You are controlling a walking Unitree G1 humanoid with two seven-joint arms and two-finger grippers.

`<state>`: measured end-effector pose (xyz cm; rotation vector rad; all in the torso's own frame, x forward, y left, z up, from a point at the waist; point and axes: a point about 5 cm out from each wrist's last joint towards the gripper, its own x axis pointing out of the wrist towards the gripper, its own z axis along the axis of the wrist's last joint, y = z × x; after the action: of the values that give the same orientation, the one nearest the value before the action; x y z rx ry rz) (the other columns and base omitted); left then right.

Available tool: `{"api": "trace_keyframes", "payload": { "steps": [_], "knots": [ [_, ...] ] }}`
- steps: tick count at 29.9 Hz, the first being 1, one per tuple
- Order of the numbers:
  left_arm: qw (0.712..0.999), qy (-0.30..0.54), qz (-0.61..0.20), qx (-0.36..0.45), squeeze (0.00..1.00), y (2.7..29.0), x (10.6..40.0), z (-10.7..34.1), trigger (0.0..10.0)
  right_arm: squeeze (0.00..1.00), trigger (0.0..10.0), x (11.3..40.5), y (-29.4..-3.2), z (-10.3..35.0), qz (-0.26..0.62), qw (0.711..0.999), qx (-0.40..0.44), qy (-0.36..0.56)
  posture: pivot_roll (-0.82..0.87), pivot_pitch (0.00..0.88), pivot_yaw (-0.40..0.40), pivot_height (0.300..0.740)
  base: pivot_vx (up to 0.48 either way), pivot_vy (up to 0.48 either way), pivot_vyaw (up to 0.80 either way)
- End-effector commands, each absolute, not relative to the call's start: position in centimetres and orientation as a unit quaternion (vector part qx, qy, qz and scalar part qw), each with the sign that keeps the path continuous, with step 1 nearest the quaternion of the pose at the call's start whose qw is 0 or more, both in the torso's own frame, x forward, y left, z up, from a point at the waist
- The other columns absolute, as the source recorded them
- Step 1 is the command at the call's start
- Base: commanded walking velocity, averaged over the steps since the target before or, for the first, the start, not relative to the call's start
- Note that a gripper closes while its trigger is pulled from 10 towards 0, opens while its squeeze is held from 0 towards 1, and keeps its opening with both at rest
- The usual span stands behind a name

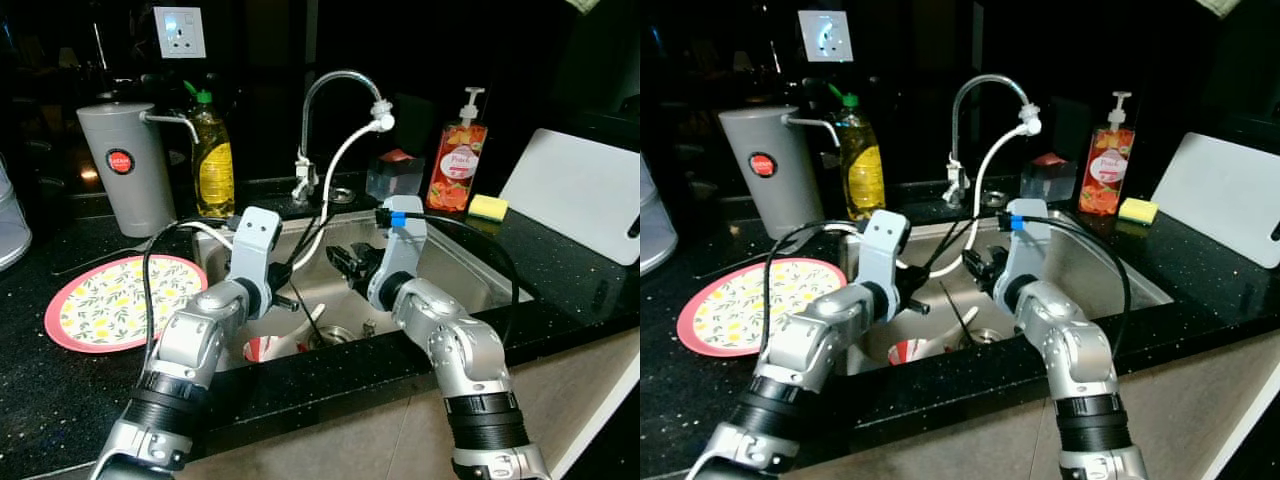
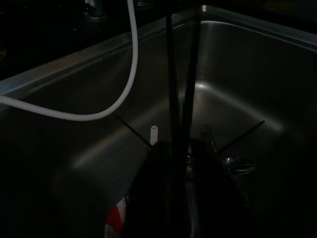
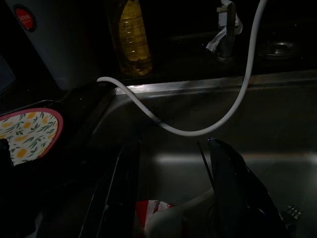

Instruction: Kitchen organization

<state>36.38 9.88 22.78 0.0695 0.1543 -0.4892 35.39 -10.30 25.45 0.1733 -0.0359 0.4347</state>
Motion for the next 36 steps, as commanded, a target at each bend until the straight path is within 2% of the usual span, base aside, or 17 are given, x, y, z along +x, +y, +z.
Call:
{"api": "trace_keyframes", "payload": {
  "steps": [1,13,14,19,23,36],
  "knots": [
    [0.969,0.083,-0.230,0.039,1.00,10.2,36.6,22.9,10.0,0.00,10.0,35.2,-10.3,25.5,0.216,0.972,0.089,-0.024,-0.07,0.000,-0.006,0.740,0.000,0.000,0.00],
    [0.973,0.063,-0.221,0.031,1.00,10.7,36.8,23.8,10.0,0.00,10.0,35.2,-10.3,25.6,0.216,0.972,0.090,-0.025,-0.07,0.000,-0.006,0.740,0.000,0.000,0.00],
    [0.973,0.059,-0.219,0.030,0.00,10.7,36.8,24.0,10.0,0.00,10.0,35.2,-10.3,25.6,0.216,0.972,0.090,-0.025,-0.07,0.000,-0.006,0.740,0.000,0.000,0.00],
    [0.977,0.044,-0.204,0.034,0.00,11.0,36.6,24.9,10.0,0.00,10.0,35.2,-10.3,25.7,0.215,0.972,0.090,-0.026,-0.07,0.002,-0.004,0.740,0.000,0.000,0.00],
    [0.978,0.038,-0.178,0.098,0.00,11.6,36.2,25.0,10.0,0.00,10.0,35.2,-10.4,25.8,0.213,0.972,0.091,-0.029,-0.05,0.004,0.005,0.740,0.000,0.000,0.00],
    [0.974,0.023,-0.168,0.153,0.00,12.8,34.7,25.6,10.0,0.00,10.0,35.2,-10.3,25.7,0.216,0.972,0.092,-0.029,-0.03,0.008,-0.005,0.740,0.000,0.000,0.00]
  ]
}}
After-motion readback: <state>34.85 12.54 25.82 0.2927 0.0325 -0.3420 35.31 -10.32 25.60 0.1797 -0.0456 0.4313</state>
